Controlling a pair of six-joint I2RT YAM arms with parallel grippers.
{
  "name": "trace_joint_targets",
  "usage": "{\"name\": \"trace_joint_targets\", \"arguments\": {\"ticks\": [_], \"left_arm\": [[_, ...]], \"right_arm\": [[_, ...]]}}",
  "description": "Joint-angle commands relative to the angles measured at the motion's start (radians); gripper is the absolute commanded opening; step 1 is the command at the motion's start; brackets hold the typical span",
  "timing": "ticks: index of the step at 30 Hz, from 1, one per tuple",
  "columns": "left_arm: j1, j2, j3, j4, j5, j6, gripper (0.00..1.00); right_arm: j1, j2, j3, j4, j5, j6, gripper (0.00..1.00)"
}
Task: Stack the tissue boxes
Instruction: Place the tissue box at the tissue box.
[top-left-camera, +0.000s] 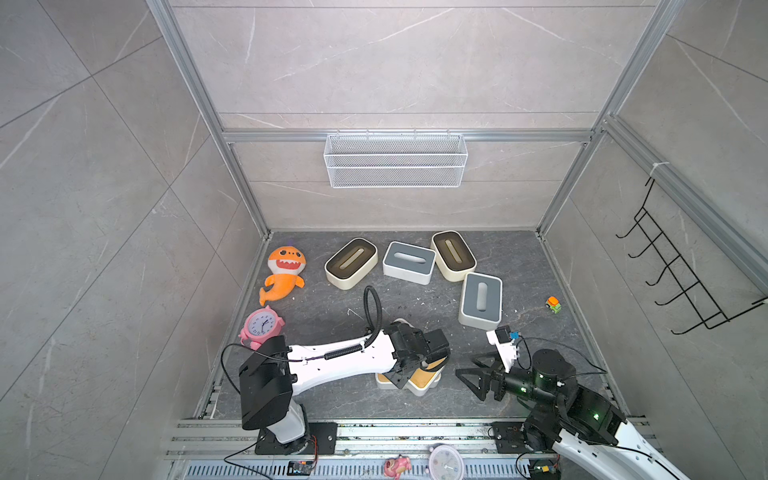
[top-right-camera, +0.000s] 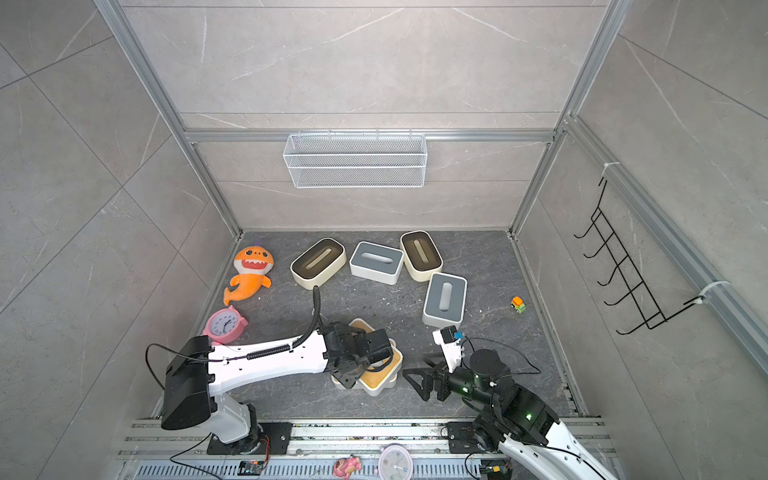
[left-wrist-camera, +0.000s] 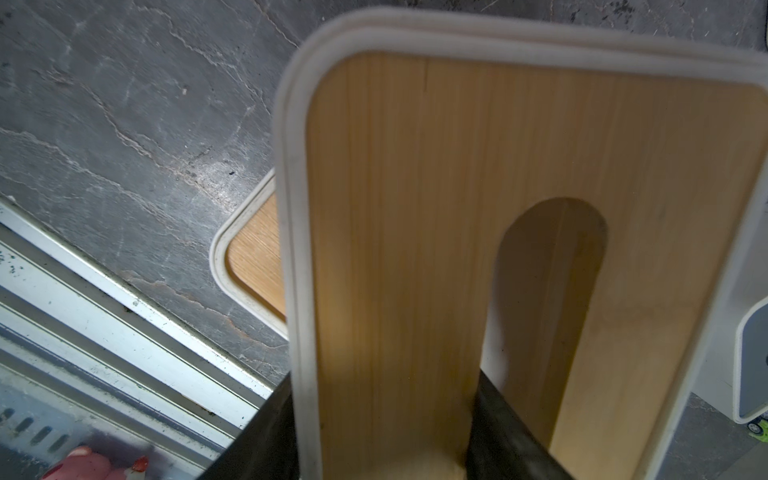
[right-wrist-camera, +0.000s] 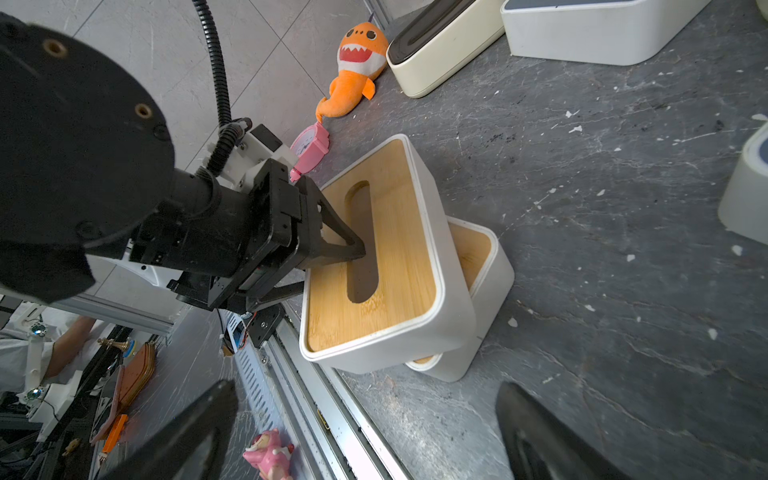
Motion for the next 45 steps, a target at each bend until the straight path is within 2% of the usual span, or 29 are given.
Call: {"name": "trace_joint_targets", "arguments": {"ticks": [1, 9, 11, 12, 16, 20, 22, 25, 26, 28, 30, 32, 34, 37, 39, 40, 42, 45], "left_arm": [[0.004, -0.023, -0.005, -0.01, 0.011, -0.473, 0.57], [0.004, -0.039, 0.064, -0.108, -0.01, -0.413, 0.59], [0.004, -0.05, 0.066, -0.111, -0.012, -0.388, 0.62], [0.005, -0.054, 0.065, -0.11, -0.012, -0.372, 0.69], [0.003, -0.068, 0.068, -0.135, 0.024, -0.323, 0.7], [0.0, -0.097, 0.158, -0.3, 0.002, -0.16, 0.7], [0.001, -0.11, 0.23, -0.373, -0.05, -0.013, 0.7], [0.013, -0.129, 0.317, -0.456, -0.179, 0.304, 0.69], [0.025, -0.145, 0.326, -0.455, -0.242, 0.458, 0.68], [0.077, -0.18, 0.31, -0.399, -0.276, 0.782, 0.68], [0.152, -0.219, 0.266, -0.311, -0.216, 1.174, 0.68], [0.195, -0.25, 0.212, -0.225, -0.091, 1.537, 0.69], [0.206, -0.25, 0.19, -0.216, -0.015, 1.808, 0.69], [0.134, -0.269, 0.087, -0.19, 0.067, 2.276, 0.67], [0.052, -0.287, -0.016, -0.151, 0.032, 2.575, 0.69], [0.049, -0.288, -0.042, -0.138, 0.029, 2.682, 0.69], [0.055, -0.28, -0.039, -0.133, 0.092, 2.854, 0.69], [0.055, -0.262, 0.035, -0.144, 0.219, 2.995, 0.69]], "right_arm": [[0.004, -0.003, -0.003, -0.014, 0.004, -0.02, 1.0], [0.003, 0.015, -0.008, 0.007, 0.0, -0.022, 1.0], [0.004, 0.023, -0.011, 0.015, -0.004, -0.024, 1.0], [0.004, 0.026, -0.012, 0.018, -0.005, -0.024, 1.0], [0.004, 0.031, -0.015, 0.02, -0.006, -0.027, 1.0], [0.003, 0.019, -0.013, 0.006, 0.0, -0.032, 1.0], [0.004, 0.012, -0.012, 0.004, 0.008, -0.032, 1.0], [0.003, 0.027, -0.005, 0.008, 0.016, -0.023, 1.0], [0.004, 0.046, 0.0, 0.005, 0.018, -0.018, 1.0], [0.003, 0.092, 0.015, -0.004, 0.017, -0.008, 1.0], [0.004, 0.153, 0.04, -0.034, 0.029, 0.011, 1.0], [0.003, 0.212, 0.071, -0.08, 0.044, 0.025, 1.0], [0.004, 0.254, 0.103, -0.129, 0.068, 0.039, 1.0], [0.003, 0.264, 0.117, -0.152, 0.09, 0.076, 1.0], [0.004, 0.25, 0.114, -0.154, 0.114, 0.101, 1.0], [0.004, 0.242, 0.114, -0.158, 0.124, 0.115, 1.0], [0.004, 0.227, 0.118, -0.169, 0.118, 0.125, 1.0], [0.004, 0.176, 0.125, -0.202, 0.073, 0.122, 1.0]]}}
